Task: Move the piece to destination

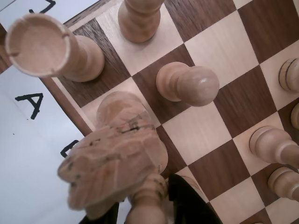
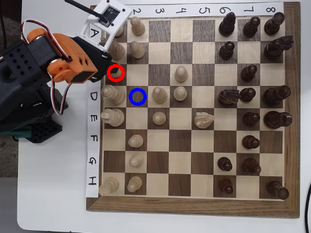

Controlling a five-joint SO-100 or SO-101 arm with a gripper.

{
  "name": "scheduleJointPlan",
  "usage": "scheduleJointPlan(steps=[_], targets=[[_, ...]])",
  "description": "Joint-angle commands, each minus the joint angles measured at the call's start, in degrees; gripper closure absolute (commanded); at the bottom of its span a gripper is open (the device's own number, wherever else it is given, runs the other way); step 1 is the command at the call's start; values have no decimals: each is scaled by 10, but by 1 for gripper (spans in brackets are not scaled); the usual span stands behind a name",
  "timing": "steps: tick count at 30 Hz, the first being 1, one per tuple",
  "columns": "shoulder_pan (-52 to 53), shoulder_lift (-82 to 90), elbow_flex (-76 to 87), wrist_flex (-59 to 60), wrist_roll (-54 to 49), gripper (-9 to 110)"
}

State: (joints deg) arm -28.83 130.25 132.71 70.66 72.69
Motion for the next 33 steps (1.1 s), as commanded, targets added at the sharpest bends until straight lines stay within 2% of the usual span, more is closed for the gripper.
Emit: scheduleJointPlan(steps=[1,17,33], targets=[[-1,-2,-10,-7,7,92],[1,-2,-8,-12,25,101],[16,4,-51,13,30,101]])
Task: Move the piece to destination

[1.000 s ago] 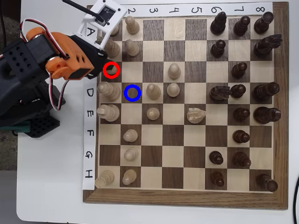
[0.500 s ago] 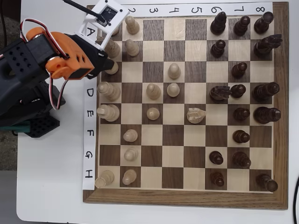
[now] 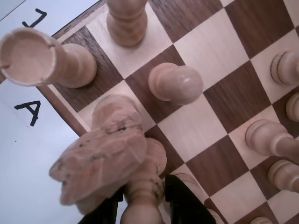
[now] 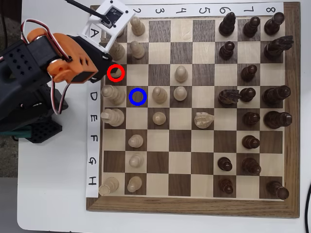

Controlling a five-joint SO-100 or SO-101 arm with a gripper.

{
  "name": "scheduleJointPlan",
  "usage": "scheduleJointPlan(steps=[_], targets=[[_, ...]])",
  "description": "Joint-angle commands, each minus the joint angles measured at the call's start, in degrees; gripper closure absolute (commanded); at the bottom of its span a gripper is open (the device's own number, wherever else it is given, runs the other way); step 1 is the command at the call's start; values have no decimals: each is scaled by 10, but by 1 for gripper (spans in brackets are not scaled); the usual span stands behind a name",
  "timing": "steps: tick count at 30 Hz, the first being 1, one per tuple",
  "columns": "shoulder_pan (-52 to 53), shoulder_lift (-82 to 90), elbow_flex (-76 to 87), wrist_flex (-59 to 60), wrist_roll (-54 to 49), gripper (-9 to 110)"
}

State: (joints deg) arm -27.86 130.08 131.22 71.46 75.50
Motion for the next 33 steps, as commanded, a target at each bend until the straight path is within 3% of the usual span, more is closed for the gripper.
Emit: scheduleJointPlan(steps=[1,33], targets=[[7,7,-39,8,1,101],[32,52,-208,169,-17,101]])
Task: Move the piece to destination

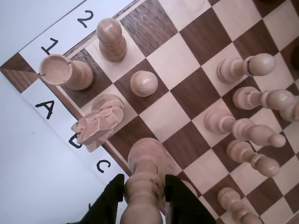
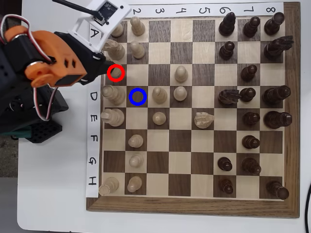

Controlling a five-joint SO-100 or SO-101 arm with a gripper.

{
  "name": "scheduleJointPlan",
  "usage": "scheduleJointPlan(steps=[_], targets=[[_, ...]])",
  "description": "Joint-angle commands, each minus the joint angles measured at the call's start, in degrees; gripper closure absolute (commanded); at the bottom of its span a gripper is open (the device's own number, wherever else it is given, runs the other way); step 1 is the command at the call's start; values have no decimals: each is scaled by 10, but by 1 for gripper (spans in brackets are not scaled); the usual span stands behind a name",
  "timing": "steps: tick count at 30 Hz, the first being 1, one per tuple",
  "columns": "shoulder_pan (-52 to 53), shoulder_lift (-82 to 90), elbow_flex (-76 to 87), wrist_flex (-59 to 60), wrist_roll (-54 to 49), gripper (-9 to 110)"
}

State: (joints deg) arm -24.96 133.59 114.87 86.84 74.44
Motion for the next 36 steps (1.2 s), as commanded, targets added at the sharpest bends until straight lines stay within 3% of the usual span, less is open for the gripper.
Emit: scheduleJointPlan(steps=[1,16,36], targets=[[3,17,-53,22,-7,101],[14,27,-199,90,-15,101],[135,-34,-308,93,-12,101]])
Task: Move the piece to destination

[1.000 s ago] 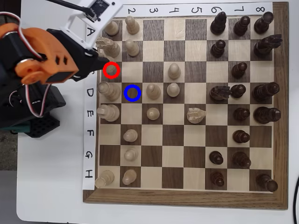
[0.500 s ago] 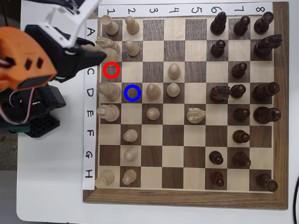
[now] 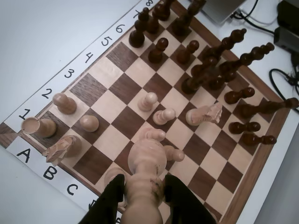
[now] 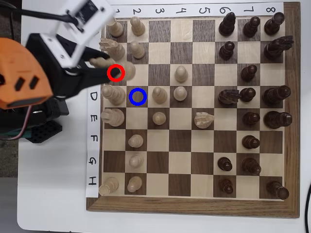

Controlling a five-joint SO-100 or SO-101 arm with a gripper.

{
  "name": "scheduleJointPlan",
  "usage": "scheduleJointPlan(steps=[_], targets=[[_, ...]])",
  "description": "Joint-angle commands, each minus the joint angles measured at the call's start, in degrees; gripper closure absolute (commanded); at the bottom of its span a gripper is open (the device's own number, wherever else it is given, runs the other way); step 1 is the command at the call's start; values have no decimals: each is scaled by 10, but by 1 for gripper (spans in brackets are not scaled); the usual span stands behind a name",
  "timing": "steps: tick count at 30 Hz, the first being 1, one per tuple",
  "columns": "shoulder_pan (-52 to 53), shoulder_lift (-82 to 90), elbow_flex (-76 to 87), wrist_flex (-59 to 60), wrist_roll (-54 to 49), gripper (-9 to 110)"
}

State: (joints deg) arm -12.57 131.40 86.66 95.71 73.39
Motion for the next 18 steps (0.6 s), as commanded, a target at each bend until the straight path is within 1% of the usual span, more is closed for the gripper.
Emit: scheduleJointPlan(steps=[1,9,18], targets=[[17,-21,-25,5,1,101],[47,-79,-18,-14,13,101],[43,-96,21,-8,37,101]])
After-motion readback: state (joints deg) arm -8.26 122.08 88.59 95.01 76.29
